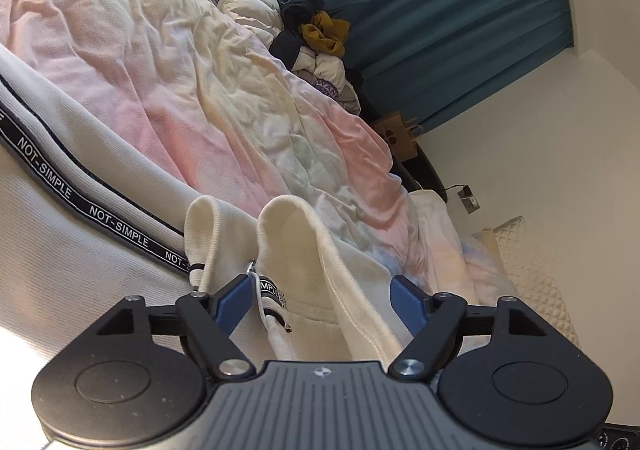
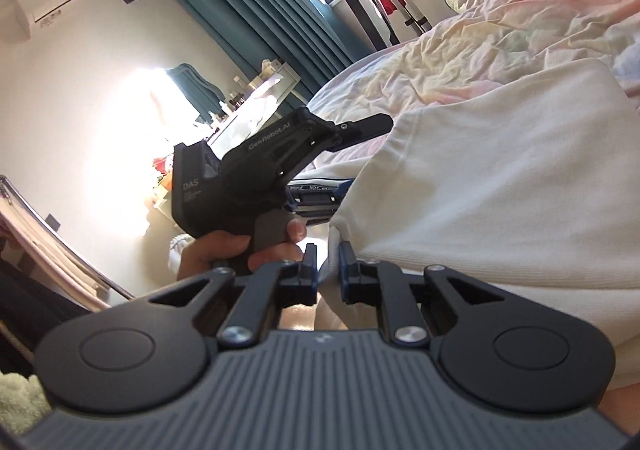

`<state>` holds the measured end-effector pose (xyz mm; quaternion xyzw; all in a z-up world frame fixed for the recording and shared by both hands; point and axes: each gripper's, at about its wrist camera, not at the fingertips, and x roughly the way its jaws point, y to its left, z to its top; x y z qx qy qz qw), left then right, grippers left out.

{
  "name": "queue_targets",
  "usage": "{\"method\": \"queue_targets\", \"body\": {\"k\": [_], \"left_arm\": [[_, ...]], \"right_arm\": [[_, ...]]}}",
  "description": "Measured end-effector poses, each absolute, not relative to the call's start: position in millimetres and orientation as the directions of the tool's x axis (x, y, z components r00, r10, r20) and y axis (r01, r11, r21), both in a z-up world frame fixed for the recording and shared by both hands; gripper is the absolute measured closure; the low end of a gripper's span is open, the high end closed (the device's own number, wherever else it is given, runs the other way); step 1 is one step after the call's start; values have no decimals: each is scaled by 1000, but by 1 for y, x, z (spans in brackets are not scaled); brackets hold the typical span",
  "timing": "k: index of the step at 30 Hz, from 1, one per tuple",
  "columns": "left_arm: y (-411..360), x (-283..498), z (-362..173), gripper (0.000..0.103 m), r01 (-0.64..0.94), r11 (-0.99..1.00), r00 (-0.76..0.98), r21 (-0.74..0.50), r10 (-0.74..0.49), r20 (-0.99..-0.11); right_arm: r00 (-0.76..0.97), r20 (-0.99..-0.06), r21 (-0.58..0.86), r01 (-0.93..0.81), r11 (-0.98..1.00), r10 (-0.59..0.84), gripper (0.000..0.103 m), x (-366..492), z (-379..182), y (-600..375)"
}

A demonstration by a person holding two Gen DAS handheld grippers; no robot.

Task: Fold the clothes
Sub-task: 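Open the left gripper on the cuffs while the right gripper grasps the garment edge, then move the left gripper to the elastic waistband and grasp it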

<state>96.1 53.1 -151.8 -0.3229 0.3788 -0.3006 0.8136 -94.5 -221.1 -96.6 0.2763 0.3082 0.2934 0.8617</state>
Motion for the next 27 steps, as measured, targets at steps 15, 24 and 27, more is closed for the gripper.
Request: {"method": "queue_targets", "body": {"k": [15, 24, 27], "left_arm": [[25, 91, -151, 91, 253, 746, 570, -617, -630, -528], [45, 102, -141, 91, 247, 760, 570, -601, -616, -544], [44, 107, -160, 90, 224, 787, 544, -575, -591, -596]], "right_arm": [[623, -433, 562, -379, 735, 652, 89, -97, -99, -198], [626, -465, 488, -408, 771, 626, 89, -86, -105, -160], [610, -518, 463, -389, 797, 599, 89, -78, -118, -150]]}}
